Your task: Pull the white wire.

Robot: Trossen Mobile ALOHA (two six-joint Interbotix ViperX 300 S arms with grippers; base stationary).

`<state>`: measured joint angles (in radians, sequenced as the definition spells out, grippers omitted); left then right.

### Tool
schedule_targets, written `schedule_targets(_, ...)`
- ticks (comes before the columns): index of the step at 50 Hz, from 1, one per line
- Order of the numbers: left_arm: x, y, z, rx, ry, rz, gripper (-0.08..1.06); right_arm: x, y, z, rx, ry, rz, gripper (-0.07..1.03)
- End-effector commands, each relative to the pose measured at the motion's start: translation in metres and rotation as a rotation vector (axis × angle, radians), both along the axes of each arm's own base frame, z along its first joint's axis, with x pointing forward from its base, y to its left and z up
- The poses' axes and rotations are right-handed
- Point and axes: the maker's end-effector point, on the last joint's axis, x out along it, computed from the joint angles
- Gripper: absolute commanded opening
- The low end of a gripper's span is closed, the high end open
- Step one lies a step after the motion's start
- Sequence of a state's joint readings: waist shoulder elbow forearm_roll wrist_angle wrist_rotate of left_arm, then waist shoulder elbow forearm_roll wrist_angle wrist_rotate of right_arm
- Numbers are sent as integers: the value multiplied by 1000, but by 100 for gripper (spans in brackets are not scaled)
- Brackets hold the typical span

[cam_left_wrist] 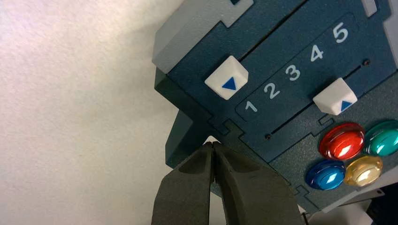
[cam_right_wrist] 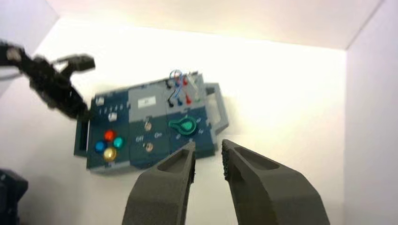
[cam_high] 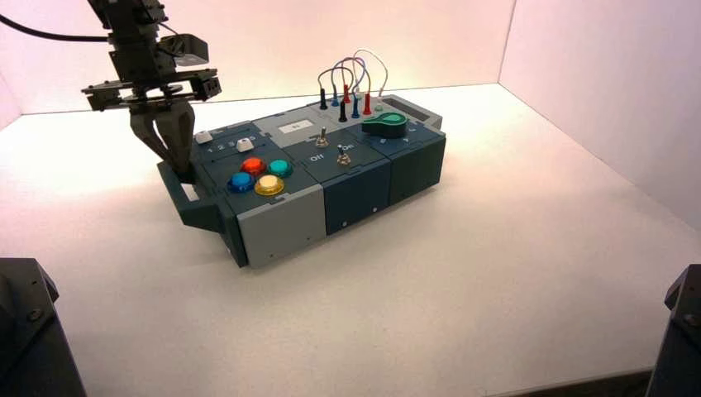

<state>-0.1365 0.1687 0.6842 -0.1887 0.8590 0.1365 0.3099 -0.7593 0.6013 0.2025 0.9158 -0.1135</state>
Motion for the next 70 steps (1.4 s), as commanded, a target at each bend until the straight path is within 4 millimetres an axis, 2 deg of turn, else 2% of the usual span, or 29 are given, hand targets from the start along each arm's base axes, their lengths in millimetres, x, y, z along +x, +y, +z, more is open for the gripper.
schedule_targets(1,25,6,2,6,-50,18,-3,11,16,2,0,1,42,26)
schedule_targets(5,31,6,1,5,-56,18,-3,19,23,-8,-6,24,52,22)
schedule_targets(10,37,6,-1,6,-55,17,-3,33,27,-26,-21,70,44,7)
schedule_targets(17,40,5,-4,6,-51,10,-3,48,32,-47,-32,109,31,-2)
schedule_targets(25,43,6,-7,7,-48,8,-3,64,35,-66,-37,137,12,-2)
schedule_targets(36,55,10,-8,6,-59,19,-3,83,42,-112,-81,247,7,-2)
schedule_targets(50,57,19,-17,8,-38,30,-3,101,46,-154,-111,311,-6,-2)
schedule_targets(60,58,20,-18,8,-38,32,-3,115,50,-187,-151,379,2,-2)
schedule_targets(70,59,20,-19,8,-40,32,-3,133,54,-212,-170,409,-4,-2)
